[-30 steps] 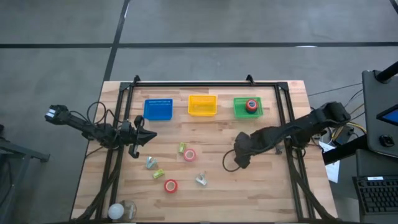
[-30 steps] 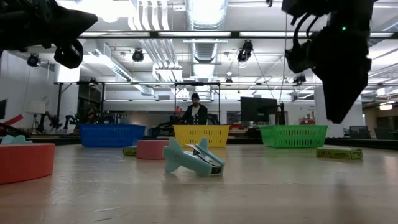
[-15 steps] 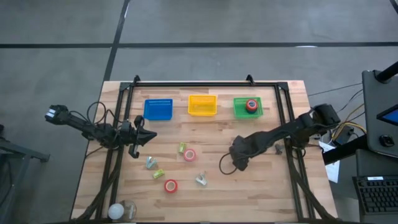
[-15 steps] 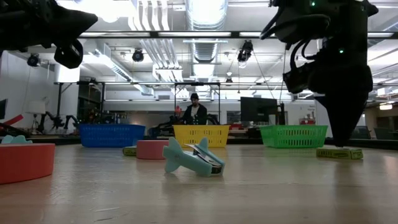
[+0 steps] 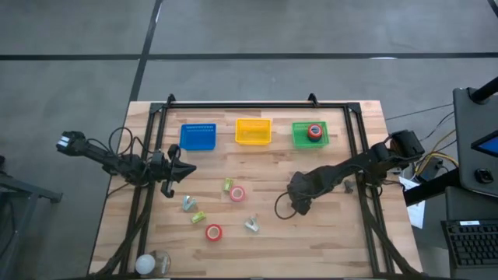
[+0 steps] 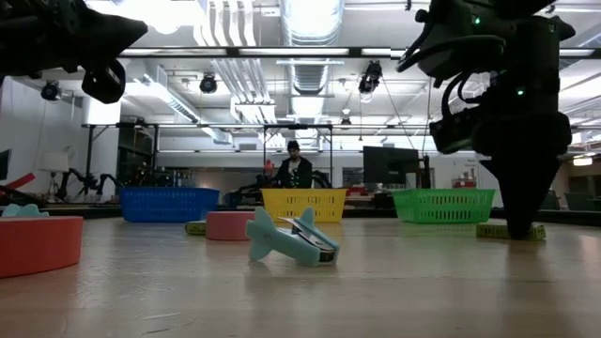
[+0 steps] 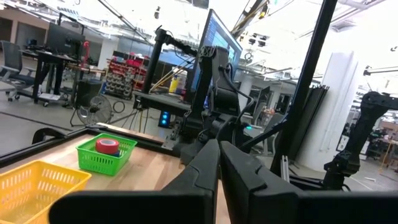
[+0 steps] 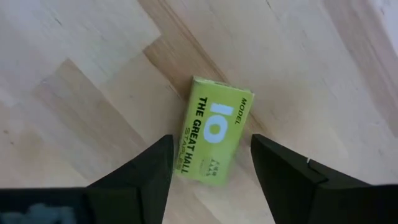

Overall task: Pick and place Stapler, Stapler remover, tape
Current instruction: Put the middle green staple box into the yellow basket

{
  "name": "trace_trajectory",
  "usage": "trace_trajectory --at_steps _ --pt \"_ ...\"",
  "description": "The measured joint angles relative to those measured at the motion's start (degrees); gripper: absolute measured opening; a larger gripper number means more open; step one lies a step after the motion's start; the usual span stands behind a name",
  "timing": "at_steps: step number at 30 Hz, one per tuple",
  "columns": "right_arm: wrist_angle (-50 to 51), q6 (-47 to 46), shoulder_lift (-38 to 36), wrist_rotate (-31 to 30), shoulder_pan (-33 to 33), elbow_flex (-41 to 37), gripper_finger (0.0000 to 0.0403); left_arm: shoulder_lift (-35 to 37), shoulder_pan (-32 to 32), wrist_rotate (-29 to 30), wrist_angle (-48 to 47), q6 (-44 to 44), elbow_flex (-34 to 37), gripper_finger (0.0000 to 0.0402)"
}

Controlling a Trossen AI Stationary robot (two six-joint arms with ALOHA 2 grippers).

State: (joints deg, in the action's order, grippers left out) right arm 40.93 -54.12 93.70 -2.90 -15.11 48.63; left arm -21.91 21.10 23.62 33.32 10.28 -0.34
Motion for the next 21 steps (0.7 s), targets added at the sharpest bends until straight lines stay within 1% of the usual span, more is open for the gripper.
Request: trace_trajectory --at_steps 7,16,19,21 --pt "-0.91 1.58 -0.17 -0.04 0.00 -0.36 0.0171 0.02 0.02 0.02 0.00 0.00 0.00 0.0019" --pt "-1.46 5.54 -0.14 -0.11 0.02 -0.36 0.0113 0.00 0.02 0.01 0.00 0.00 0.00 0.0019" --pt "-2.02 6.59 -0.19 -0.13 0.13 -0.36 0.0105 0.00 0.02 0.01 0.00 0.00 0.00 0.0019" --pt "-2.56 7.12 -0.23 -0.24 0.17 -0.36 0.0106 0.00 0.02 0.01 -0.02 0.00 0.00 0.0020"
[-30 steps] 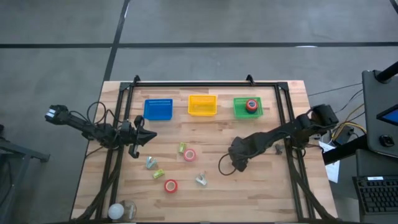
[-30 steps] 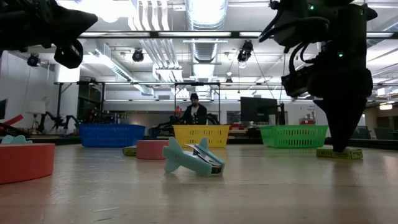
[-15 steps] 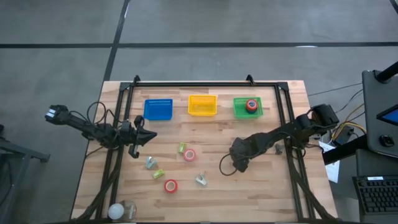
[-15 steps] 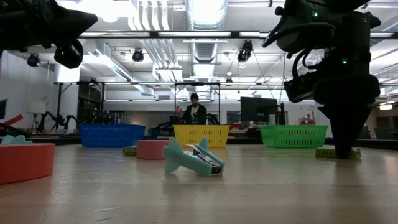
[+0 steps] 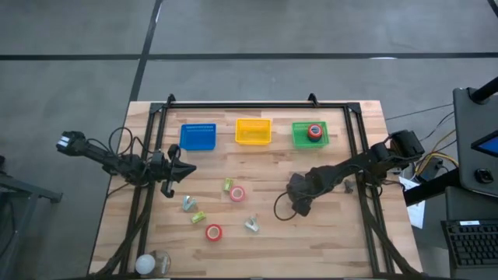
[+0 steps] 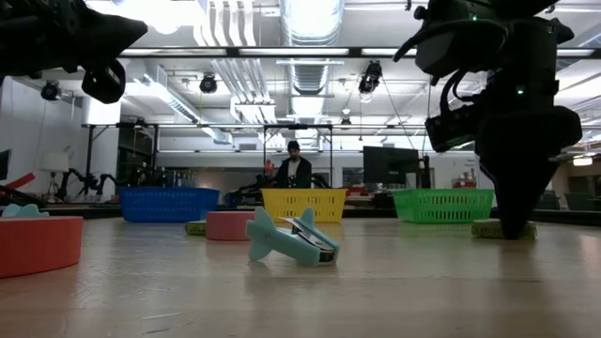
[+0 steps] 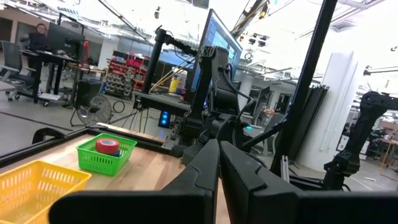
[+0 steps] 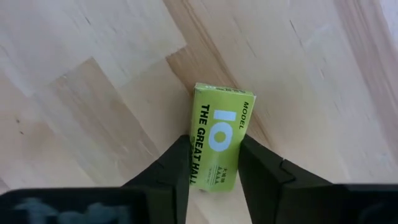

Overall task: Pick and place Stapler, Stapler remover, tape
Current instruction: Put the middle green staple box into the yellow basket

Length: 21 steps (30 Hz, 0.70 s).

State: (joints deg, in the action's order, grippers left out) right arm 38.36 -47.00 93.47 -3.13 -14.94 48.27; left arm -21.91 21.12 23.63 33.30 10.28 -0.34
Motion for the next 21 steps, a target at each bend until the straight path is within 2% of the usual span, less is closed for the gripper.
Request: trace_trajectory --at_steps 6,14,21 --pt "-0.21 2.48 -0.19 0.07 0.65 1.62 0.0122 0.00 0.03 0.00 0.02 0.00 0.00 0.0019" --pt "-0.23 9.31 -0.25 -1.83 4.13 6.93 0.0110 0.00 0.02 -0.01 0.02 0.00 0.00 0.0021" --pt "-0.23 14.24 -0.26 -3.17 8.28 12.08 0.0119 0.00 0.02 0.00 0.01 0.00 0.00 0.0019"
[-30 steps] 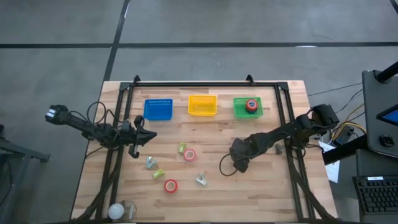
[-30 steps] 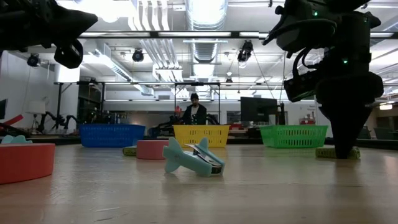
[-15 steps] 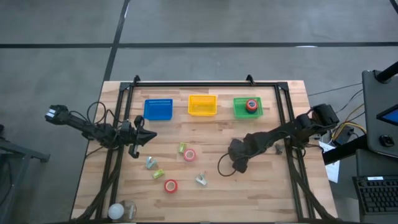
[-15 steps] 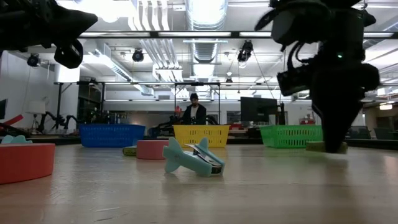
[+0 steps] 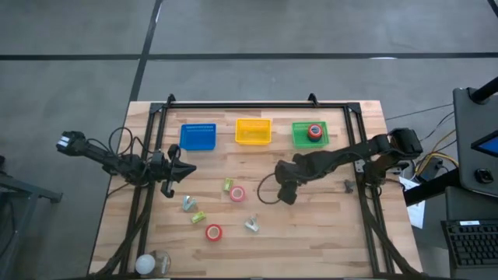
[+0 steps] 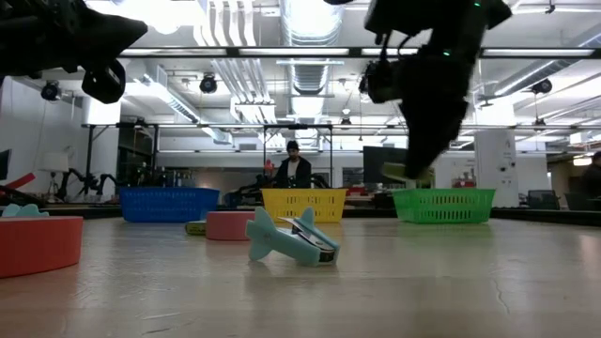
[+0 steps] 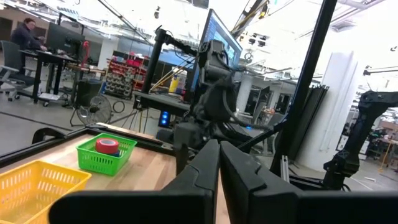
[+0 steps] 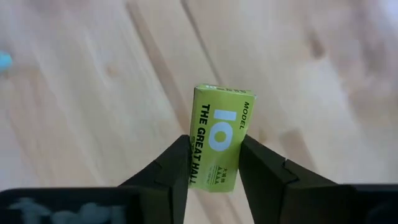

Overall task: Pick and place Stapler, Stapler remover, tape
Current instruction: Put the middle green staple box into the yellow basket

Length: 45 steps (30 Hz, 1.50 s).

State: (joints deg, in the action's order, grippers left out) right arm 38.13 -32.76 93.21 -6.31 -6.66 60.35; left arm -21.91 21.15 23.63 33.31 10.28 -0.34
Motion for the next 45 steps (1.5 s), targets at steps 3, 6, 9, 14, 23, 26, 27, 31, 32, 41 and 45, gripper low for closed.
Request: trace_trajectory --at_steps 3,6,9,14,23,26,27,31,32,41,45 --pt "-0.02 2.98 -0.04 -1.17 1.75 2.26 0.0117 0.00 0.00 0.01 0.01 0.00 0.00 0.0021" --pt "-0.09 5.87 -0.04 -1.64 3.83 4.83 0.0112 0.00 0.00 0.01 -0.01 0.00 0.00 0.0020" --pt "-0.61 6.85 -0.05 -2.20 6.18 7.18 0.0112 0.00 -0.03 0.01 0.01 0.00 0.00 0.0019" --pt "-3.18 8.12 -0.08 -3.02 10.45 9.36 0.0120 0.00 -0.04 -0.01 -0.01 0.00 0.00 0.0021" --pt "-8.34 4.19 0.19 0.04 21.04 9.62 0.0115 0.00 -0.02 0.01 0.01 0.00 0.00 0.0020" --pt "-10.56 3.19 1.31 1.67 23.27 9.62 0.0118 0.01 -0.02 -0.01 0.01 0.00 0.00 0.0021" --pt "-11.81 2.83 2.05 1.70 23.54 9.62 0.0120 0.01 -0.02 0.00 -0.01 0.01 0.00 0.0021" --pt "-13.94 2.74 5.03 2.10 24.74 9.69 0.0121 0.00 -0.02 0.01 -0.01 0.00 0.00 0.0019" --pt "-14.05 2.72 5.66 2.12 25.07 9.81 0.0120 -0.02 -0.02 -0.01 -0.04 0.00 0.00 0.0019" --pt "-14.14 4.05 11.84 0.95 27.33 13.55 0.0121 -0.13 0.00 -0.02 0.01 0.00 0.00 0.0019" --pt "-13.95 5.11 13.70 0.73 28.09 15.09 0.0130 -0.24 0.00 -0.01 -0.03 0.00 0.00 0.0019"
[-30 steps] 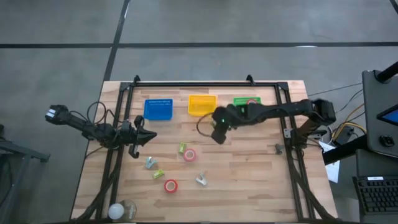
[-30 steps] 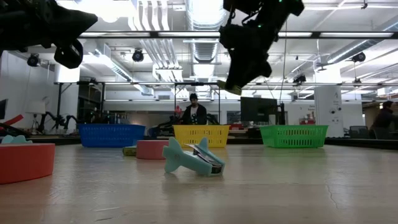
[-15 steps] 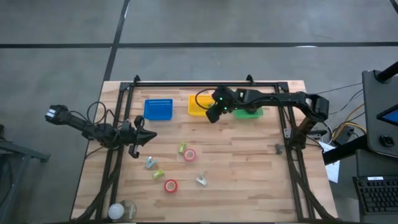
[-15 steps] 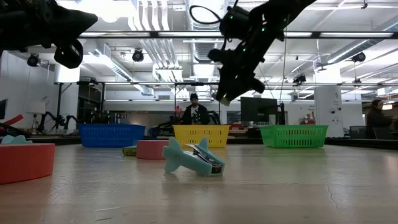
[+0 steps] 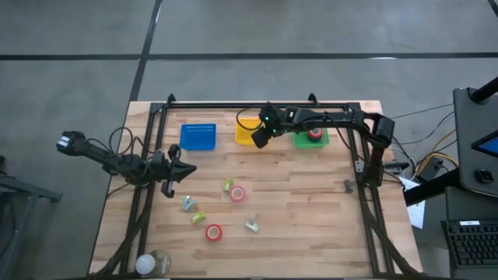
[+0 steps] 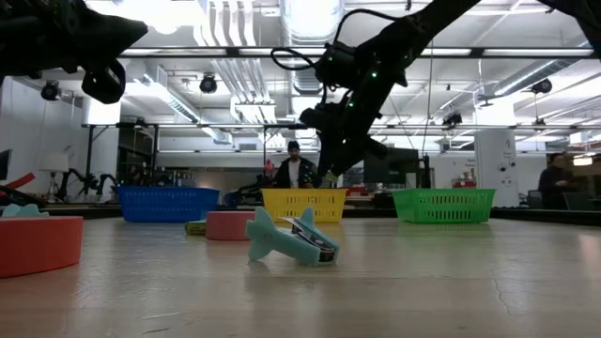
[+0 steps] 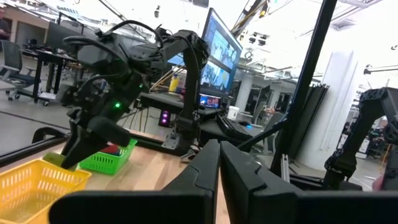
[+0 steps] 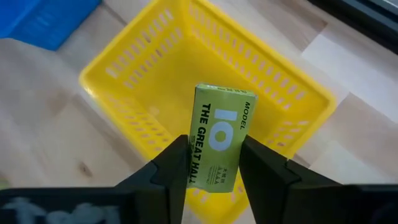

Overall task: Pick and place Stapler, Stapler remover, tape
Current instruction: Put the middle green staple box into the yellow basket, then put the pink tape into the green basket

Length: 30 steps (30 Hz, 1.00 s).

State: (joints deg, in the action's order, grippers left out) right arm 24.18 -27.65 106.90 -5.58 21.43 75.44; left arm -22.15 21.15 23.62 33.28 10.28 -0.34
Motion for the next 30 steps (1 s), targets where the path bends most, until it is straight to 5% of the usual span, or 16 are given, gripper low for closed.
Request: trace_trajectory --at_steps 12,30 --pt "-0.01 1.08 -0.08 -0.86 0.29 -0.03 0.0121 0.00 0.00 0.00 0.02 0.00 0.00 0.0020" --pt "-0.87 5.72 -0.43 -3.62 -0.46 -0.09 0.0201 0.00 -0.02 0.02 0.04 0.00 0.00 0.0019"
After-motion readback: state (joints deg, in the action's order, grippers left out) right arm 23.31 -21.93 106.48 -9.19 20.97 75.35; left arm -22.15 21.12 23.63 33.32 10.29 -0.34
